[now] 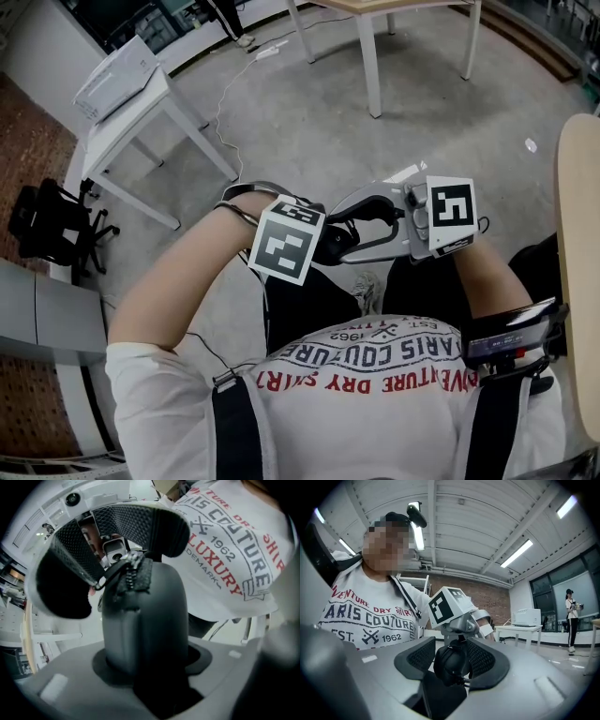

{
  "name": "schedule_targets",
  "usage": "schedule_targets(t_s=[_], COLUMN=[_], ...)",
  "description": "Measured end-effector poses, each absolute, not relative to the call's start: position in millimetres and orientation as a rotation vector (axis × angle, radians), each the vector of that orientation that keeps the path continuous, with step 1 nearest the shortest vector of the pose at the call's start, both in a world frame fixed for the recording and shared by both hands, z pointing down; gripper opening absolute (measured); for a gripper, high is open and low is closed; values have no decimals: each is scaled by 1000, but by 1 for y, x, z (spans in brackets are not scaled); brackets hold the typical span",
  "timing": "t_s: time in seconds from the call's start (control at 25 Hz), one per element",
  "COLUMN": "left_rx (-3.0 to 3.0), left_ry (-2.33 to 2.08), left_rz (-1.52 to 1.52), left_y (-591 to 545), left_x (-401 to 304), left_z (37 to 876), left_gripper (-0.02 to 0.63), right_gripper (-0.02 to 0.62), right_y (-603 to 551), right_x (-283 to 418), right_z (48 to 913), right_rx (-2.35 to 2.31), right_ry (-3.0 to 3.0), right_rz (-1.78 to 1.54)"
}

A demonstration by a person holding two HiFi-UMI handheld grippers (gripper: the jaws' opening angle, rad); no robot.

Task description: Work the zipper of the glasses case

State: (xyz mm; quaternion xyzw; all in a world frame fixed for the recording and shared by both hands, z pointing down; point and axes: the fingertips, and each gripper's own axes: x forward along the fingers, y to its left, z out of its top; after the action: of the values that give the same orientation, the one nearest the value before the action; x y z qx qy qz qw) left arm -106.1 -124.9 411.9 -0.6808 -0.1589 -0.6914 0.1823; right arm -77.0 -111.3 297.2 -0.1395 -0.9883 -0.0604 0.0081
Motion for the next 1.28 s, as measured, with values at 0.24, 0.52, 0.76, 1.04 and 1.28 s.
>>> schedule_targets(t_s=[0.24, 0.52, 0.76, 1.04, 1.28], left_rx=[-1945, -2004, -2047, -2029, -2005], left_ry=[-452, -433, -420, -388, -337], left_rz=[-1954, -1941, -1929, -1937, -1954], left_y=[-123, -124, -123, -127, -133], left_x=[-108, -113, -113, -115, -119], left_z=[410, 408, 406, 408, 413], left_gripper=[249, 249, 249, 249, 249], right_gripper=[201, 174, 105, 56, 34], right_y=[-104, -111, -117, -118, -122], right_x=[-80, -77, -75, -75, -77], right_z=[296, 297, 295, 297, 302], right_rx=[-474, -417, -371, -377, -324], right_ry=[-3061, -3071, -3093, -3099, -3105], right_rz=[-208, -224, -230, -189, -173])
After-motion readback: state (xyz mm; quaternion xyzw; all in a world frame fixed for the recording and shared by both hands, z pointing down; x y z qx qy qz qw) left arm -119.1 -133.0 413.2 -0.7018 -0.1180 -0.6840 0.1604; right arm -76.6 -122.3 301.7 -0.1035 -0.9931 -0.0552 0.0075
